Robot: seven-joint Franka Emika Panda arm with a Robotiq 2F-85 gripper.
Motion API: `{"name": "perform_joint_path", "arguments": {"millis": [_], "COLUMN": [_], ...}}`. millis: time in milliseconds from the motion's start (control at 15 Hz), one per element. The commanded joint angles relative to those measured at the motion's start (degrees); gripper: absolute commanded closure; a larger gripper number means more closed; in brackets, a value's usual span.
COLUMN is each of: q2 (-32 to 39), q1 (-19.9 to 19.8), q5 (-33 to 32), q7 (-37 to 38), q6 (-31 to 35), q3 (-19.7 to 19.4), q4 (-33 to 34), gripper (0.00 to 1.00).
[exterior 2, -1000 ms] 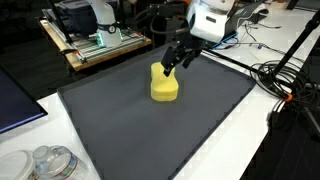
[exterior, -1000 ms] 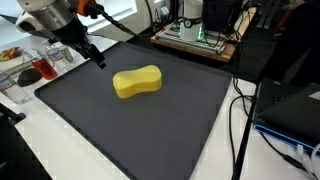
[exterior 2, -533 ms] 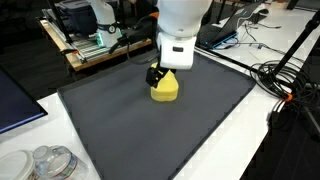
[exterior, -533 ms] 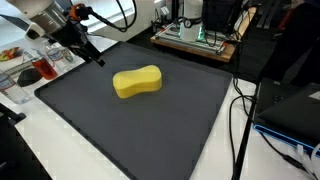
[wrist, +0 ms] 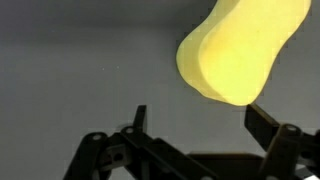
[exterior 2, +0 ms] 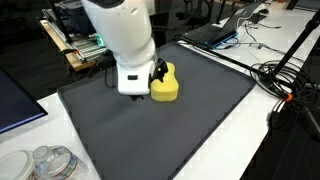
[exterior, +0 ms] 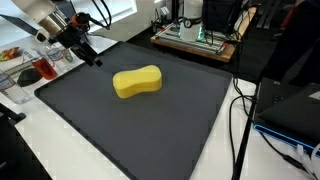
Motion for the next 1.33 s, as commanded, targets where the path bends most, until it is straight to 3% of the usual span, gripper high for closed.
{"name": "perform_joint_path", "arguments": {"millis": [0, 400, 600, 867, 1267], "q2": [-3.8, -14.5, -21.5, -30.3, -40.9], "q1": [-4.2, -6.2, -4.5, -1.0, 0.0], "q5": [6.4, 13.7, 16.6, 17.0, 19.0], "q7": [-4.4, -4.1, 0.0, 7.2, 3.9], "q6": [1.8, 3.8, 5.1, 12.2, 19.9], "q3": [1.2, -0.6, -2.5, -5.6, -9.4], "q4": [-7.6, -23.0, -30.7, -41.4, -59.8], "gripper": [0.00, 0.00, 0.00, 0.00, 0.00]}}
